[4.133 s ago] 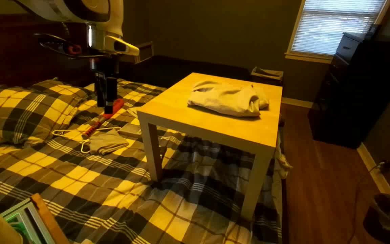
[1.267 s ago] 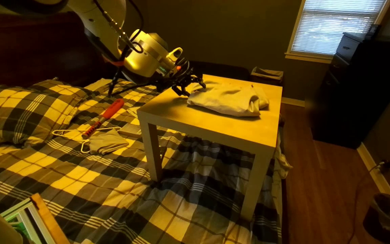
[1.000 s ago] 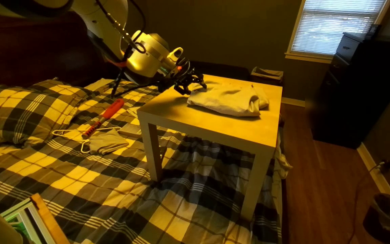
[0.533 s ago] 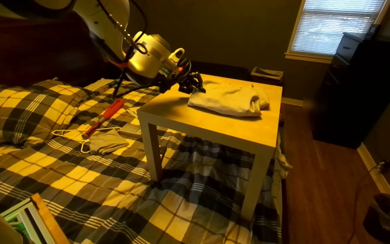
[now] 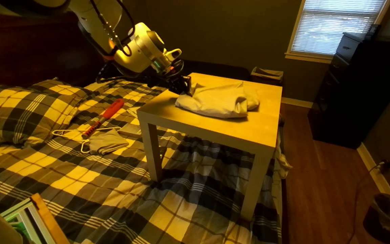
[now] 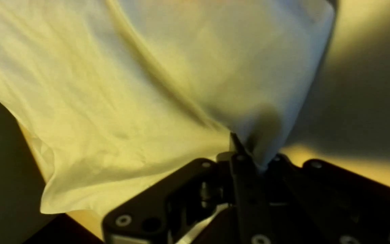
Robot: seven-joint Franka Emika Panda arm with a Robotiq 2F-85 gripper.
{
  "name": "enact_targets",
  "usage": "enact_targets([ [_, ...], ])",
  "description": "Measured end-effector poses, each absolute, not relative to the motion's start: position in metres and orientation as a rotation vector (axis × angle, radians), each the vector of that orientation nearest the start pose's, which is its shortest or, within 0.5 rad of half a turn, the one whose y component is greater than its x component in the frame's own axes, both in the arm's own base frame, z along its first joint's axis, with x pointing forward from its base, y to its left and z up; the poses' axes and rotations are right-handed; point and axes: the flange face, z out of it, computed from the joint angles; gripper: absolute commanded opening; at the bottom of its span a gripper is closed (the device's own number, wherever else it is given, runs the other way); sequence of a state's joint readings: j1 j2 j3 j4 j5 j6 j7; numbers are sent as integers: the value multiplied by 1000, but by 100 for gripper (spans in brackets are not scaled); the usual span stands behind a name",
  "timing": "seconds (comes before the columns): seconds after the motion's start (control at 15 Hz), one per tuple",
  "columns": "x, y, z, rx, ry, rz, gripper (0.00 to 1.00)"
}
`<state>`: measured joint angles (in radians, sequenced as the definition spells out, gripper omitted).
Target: Fold the cloth on the table
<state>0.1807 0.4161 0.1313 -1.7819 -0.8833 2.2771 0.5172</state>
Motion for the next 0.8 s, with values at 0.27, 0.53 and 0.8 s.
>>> enact_targets([
  [0.27,619,221,364,2714,523,347,1],
  [0.53,606,241,395,2922,554,266,1],
  [0.8,612,219,442,3133,436,156,1],
])
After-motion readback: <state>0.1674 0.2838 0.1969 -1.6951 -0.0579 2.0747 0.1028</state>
